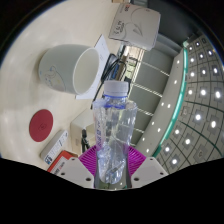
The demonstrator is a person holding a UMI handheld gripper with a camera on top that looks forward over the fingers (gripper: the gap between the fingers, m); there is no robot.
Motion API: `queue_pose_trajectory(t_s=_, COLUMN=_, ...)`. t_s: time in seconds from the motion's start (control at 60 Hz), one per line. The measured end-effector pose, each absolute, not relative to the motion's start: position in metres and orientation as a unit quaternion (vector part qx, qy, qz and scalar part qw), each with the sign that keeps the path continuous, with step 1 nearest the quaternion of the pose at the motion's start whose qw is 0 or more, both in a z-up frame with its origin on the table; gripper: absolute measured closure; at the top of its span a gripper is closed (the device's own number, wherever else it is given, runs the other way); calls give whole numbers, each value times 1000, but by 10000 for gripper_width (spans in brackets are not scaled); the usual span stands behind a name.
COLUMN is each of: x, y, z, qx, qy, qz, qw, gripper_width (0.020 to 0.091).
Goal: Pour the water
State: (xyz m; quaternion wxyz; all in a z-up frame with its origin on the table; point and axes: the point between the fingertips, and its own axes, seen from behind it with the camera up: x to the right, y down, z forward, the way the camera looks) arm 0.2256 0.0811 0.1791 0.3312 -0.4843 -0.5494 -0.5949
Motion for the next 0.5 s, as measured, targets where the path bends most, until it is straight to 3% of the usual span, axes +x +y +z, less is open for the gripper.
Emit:
queue_pose_trajectory(t_s=0.283, x=227, y=95, z=187, qx=-423, qy=-576, qz=-630, qw=303, gripper_width=739)
queue_pose_trajectory(t_s=0.5, x=225, y=90, z=197, qx=-475, qy=-550, qz=-592, qw=348, gripper_width=737)
